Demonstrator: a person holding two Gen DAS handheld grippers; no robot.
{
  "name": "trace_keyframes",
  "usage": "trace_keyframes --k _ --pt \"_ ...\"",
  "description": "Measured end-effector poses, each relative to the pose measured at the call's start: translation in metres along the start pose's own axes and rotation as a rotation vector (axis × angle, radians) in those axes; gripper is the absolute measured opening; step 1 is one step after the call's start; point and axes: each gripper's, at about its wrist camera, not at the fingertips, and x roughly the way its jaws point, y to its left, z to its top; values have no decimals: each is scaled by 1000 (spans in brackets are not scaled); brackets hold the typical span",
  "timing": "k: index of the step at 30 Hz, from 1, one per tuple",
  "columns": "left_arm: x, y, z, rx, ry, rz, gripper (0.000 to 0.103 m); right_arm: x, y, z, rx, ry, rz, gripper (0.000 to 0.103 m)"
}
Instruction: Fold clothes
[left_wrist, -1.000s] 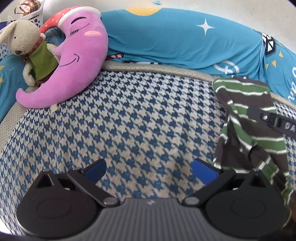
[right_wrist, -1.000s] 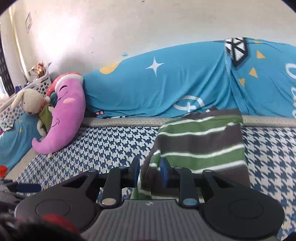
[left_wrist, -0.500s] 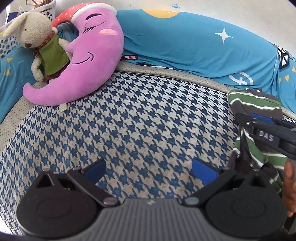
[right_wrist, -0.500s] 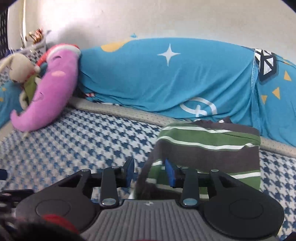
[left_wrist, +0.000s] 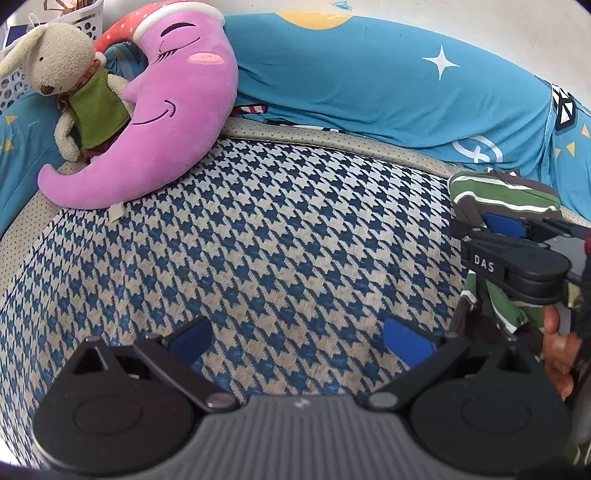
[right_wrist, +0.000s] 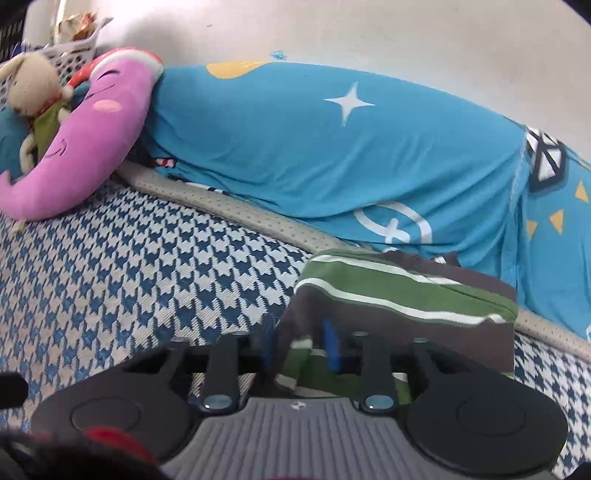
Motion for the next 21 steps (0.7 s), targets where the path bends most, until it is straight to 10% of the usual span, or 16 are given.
trace_keyframes --k 21 --pt "-5 -53 -3 54 -19 -48 103 -141 -140 10 475 -286 -219 9"
